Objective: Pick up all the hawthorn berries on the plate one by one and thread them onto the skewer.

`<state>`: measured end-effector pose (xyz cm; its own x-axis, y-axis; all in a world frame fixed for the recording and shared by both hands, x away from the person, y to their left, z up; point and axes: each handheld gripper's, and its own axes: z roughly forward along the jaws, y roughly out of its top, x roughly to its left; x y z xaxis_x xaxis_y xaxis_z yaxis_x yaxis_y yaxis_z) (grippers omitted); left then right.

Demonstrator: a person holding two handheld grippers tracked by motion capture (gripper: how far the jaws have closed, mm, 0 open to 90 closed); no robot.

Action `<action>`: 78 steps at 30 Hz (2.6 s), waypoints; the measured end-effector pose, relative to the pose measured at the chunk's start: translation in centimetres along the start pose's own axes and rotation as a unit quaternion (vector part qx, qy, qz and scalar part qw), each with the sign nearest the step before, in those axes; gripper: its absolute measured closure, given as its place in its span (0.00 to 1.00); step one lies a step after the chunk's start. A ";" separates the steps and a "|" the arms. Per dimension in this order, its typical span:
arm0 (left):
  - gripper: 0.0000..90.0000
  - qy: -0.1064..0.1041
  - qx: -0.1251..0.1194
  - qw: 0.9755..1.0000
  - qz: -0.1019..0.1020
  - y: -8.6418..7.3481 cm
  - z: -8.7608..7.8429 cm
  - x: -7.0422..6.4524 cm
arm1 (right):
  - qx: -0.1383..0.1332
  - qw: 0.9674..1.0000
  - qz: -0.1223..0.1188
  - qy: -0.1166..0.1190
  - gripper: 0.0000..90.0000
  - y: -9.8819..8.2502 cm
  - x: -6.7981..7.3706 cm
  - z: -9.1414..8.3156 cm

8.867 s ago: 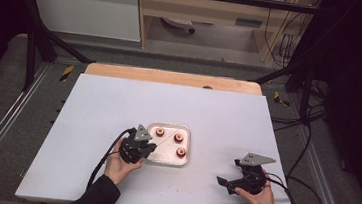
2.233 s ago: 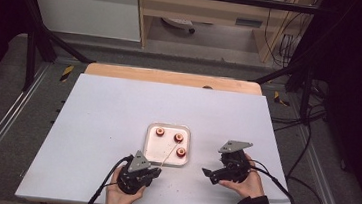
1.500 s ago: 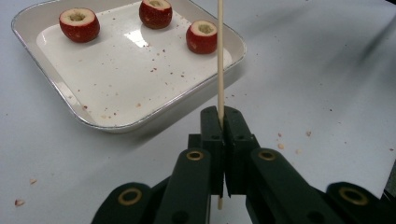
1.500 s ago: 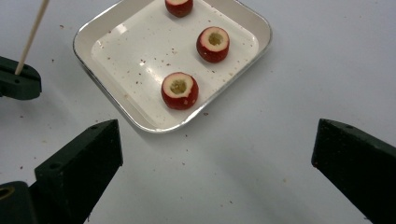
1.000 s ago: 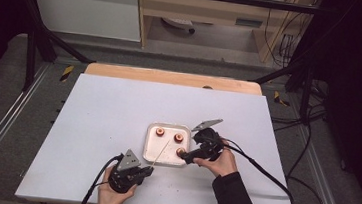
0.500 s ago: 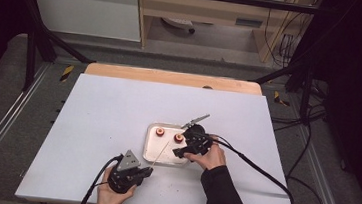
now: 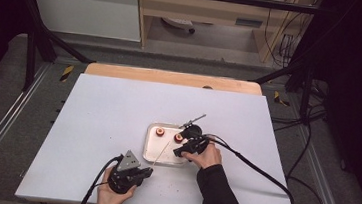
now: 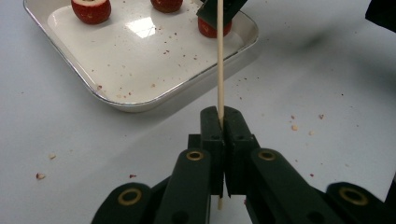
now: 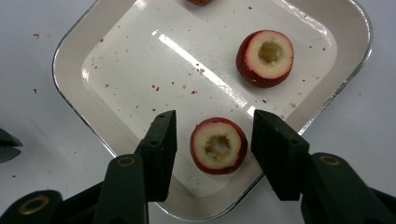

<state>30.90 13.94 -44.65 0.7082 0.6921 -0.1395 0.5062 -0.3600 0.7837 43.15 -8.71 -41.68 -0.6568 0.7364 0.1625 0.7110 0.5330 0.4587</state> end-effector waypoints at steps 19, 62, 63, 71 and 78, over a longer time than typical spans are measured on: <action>0.98 0.000 0.001 1.000 0.002 0.0 0.1 -0.1 | 0.006 1.000 0.027 0.003 0.66 0.0 -0.1 0.5; 0.98 0.011 -0.032 0.998 -0.054 1.8 1.8 -3.4 | -0.362 0.927 0.083 0.058 0.67 -3.7 -1.1 -5.7; 0.98 0.010 -0.032 0.998 -0.057 1.8 1.9 -3.5 | -0.371 0.923 0.085 0.060 0.67 -3.8 -1.0 -5.6; 0.98 0.006 -0.035 0.996 -0.078 2.2 2.5 -3.7 | -0.398 0.911 0.086 0.063 0.67 -3.9 -0.6 -5.6; 0.98 0.003 -0.039 0.995 -0.089 2.5 2.8 -3.8 | -0.415 0.904 0.080 0.065 0.67 -4.0 -0.3 -5.7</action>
<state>30.88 8.68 -43.86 0.6082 0.7438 -0.2773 0.5830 -0.1815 0.7919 39.05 -13.50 -38.59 -0.6251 0.6918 0.3615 0.4017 -0.1120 0.9089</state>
